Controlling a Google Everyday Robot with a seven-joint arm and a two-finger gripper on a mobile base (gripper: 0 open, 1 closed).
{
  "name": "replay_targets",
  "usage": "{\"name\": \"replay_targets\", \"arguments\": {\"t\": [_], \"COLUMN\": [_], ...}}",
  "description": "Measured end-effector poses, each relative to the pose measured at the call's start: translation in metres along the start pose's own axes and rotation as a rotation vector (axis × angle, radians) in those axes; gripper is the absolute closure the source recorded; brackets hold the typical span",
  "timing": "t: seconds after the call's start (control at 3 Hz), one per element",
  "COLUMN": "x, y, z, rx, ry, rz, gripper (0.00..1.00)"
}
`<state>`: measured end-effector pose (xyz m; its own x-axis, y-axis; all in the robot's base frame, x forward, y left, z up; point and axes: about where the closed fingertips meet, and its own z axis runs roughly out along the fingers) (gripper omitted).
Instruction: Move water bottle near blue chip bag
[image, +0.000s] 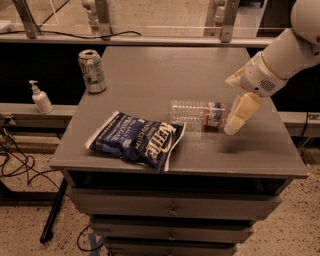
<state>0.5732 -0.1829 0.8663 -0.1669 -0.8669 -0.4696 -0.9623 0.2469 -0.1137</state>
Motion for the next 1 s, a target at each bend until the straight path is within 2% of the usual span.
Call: {"name": "replay_targets", "arguments": {"t": [0.33,0.67,1.0], "x": [0.025,0.05,0.069], "y": [-0.017,-0.029,-0.027], "z": [-0.05,-0.119,-0.171], "rx": [0.114,0.269,0.387], "ry": [-0.046,-0.078,-0.108], "rz": [0.075,0.134,0.177], "gripper": [0.0,0.0,0.0]}}
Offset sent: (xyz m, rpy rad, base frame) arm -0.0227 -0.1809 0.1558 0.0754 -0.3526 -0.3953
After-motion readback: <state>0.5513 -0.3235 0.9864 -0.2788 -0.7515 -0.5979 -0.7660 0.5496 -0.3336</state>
